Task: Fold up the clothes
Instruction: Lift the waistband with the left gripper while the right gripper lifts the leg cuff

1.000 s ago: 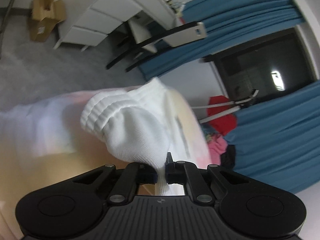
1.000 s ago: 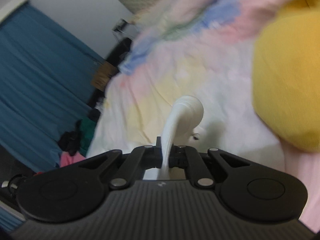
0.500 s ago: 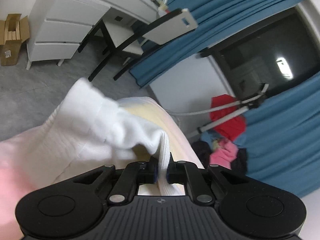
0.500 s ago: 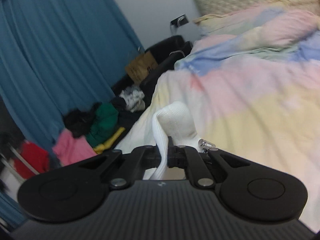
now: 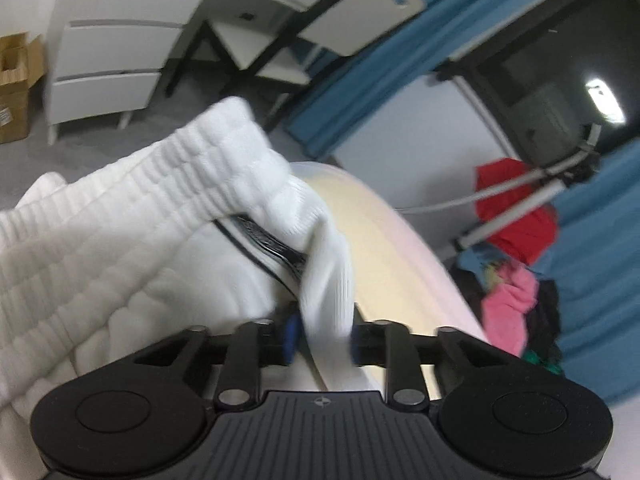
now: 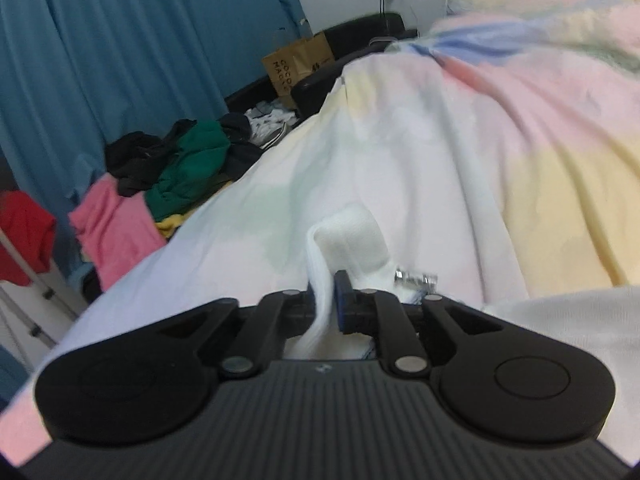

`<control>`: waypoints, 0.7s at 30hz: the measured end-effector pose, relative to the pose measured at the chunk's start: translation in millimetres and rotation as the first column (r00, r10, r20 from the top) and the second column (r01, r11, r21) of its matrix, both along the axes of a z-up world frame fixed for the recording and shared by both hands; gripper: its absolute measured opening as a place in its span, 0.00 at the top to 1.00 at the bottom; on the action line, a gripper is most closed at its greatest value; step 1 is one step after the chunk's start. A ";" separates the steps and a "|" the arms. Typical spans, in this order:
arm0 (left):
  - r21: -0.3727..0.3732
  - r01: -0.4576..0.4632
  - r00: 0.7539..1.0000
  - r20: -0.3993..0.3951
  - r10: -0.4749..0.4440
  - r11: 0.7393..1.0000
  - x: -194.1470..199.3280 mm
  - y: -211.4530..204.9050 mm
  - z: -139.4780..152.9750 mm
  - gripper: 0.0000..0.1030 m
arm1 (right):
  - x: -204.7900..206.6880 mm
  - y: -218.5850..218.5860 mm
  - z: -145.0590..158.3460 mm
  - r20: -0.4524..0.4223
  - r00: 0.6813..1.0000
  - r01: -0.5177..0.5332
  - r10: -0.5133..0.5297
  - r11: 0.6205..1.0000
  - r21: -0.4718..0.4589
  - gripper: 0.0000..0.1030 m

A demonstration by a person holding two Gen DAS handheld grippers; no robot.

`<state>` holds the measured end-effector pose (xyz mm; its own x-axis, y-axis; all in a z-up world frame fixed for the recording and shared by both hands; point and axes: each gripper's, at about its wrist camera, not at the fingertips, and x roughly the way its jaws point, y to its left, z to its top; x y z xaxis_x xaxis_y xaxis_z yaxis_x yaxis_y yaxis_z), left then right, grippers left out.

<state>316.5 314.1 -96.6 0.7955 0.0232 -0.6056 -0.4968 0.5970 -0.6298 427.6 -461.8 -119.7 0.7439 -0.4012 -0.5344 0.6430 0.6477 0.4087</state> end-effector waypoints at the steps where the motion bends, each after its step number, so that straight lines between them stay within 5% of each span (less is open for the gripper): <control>1: 0.015 0.013 1.000 0.013 -0.013 1.000 -9.1 -3.2 5.2 0.52 | -9.4 -0.2 2.7 0.014 1.000 -0.001 0.001 0.999 0.038 0.81; 7: 0.068 0.078 0.993 0.079 -0.083 0.995 -90.5 -30.3 26.5 0.23 | -96.0 9.6 13.0 0.101 0.995 -0.024 0.003 0.977 0.213 0.72; 11: -0.021 0.078 0.995 0.061 -0.077 0.997 -156.6 -41.1 13.3 0.22 | -160.4 26.5 11.4 0.153 0.986 -0.108 0.063 0.946 0.304 0.70; 14: -0.142 0.029 1.000 -0.001 -0.030 0.989 -193.3 -39.2 -1.6 0.21 | -201.3 42.3 5.5 0.178 0.978 -0.172 0.111 0.910 0.377 0.49; 18: -0.360 -0.001 1.000 0.023 0.010 0.933 -208.4 -29.0 -26.7 0.21 | -224.9 63.3 -0.4 0.198 0.962 -0.267 0.191 0.814 0.515 0.44; 21: -0.379 0.028 0.997 0.074 0.001 0.925 -202.5 -22.8 -36.1 0.21 | -226.9 76.0 -16.3 0.222 0.949 -0.315 0.224 0.692 0.649 0.44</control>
<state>113.9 291.3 -132.7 0.8354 -0.2083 -0.5086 -0.4359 0.3126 -0.8440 200.7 -385.9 -136.0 0.8370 0.2552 -0.4840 0.4025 0.3122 0.8606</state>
